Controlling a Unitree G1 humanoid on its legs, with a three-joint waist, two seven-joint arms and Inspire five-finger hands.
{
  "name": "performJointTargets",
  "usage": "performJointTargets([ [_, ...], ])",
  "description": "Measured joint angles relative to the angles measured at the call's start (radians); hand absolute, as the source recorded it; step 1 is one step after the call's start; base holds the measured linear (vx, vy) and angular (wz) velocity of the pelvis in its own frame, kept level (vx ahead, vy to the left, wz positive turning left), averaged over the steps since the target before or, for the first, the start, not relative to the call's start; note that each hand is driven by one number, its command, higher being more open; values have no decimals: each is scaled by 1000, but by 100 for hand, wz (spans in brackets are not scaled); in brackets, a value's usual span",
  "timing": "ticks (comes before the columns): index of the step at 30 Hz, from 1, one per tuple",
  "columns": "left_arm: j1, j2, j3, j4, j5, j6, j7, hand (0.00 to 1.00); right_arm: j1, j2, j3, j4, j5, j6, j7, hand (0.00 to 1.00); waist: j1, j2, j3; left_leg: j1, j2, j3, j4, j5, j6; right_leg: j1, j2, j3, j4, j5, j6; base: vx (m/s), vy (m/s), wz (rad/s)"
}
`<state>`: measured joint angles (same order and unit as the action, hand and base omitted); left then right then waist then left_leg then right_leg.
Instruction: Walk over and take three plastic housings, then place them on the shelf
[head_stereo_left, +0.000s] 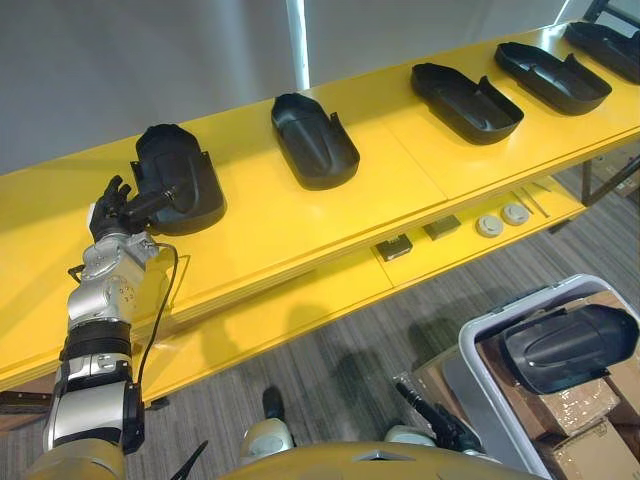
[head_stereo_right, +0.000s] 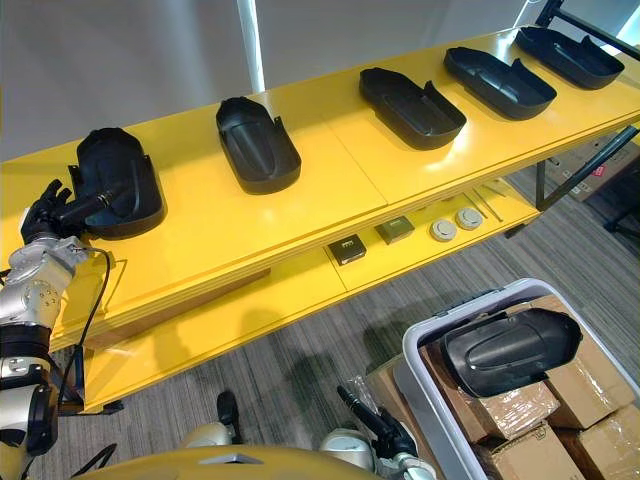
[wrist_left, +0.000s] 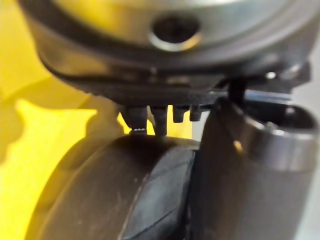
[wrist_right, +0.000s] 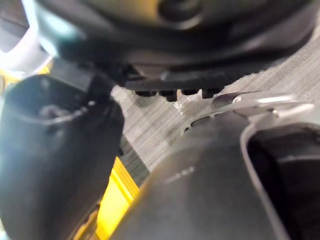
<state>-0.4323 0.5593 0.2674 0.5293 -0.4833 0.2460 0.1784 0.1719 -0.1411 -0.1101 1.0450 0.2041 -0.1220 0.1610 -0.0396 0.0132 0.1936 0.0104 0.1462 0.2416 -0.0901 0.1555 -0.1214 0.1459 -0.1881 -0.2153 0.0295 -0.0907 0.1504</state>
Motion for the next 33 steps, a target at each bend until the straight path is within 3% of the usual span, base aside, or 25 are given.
performJointTargets([
  [11,124,13,1,-188,301,39,-66,100,17,19,1,-19,9,9,0,100,2,-12,-11,23,1,11,0,-11,-9,34,0,-1,-29,3,3,6,-6,-2],
  [22,205,48,46,-329,339,37,-48,100,62,18,-6,-61,18,25,0,100,42,4,-27,34,1,9,-1,-14,-12,53,1,-13,-34,1,1,-5,-3,1],
  [24,213,48,66,-357,343,32,-38,100,78,19,-18,-60,21,25,4,100,47,8,-61,12,3,6,-1,-13,-11,41,3,-16,-32,1,1,-10,-17,9],
  [29,216,48,79,-450,314,-19,-16,100,107,20,-46,-57,40,27,6,100,64,17,-114,0,5,0,-1,-5,-8,34,5,-25,-26,3,0,-15,-17,6],
  [33,251,48,100,-605,174,-74,-28,100,121,24,-78,-54,39,27,9,100,66,27,-150,0,11,3,-1,-16,-13,30,7,-23,-17,7,-3,-53,-11,0],
])
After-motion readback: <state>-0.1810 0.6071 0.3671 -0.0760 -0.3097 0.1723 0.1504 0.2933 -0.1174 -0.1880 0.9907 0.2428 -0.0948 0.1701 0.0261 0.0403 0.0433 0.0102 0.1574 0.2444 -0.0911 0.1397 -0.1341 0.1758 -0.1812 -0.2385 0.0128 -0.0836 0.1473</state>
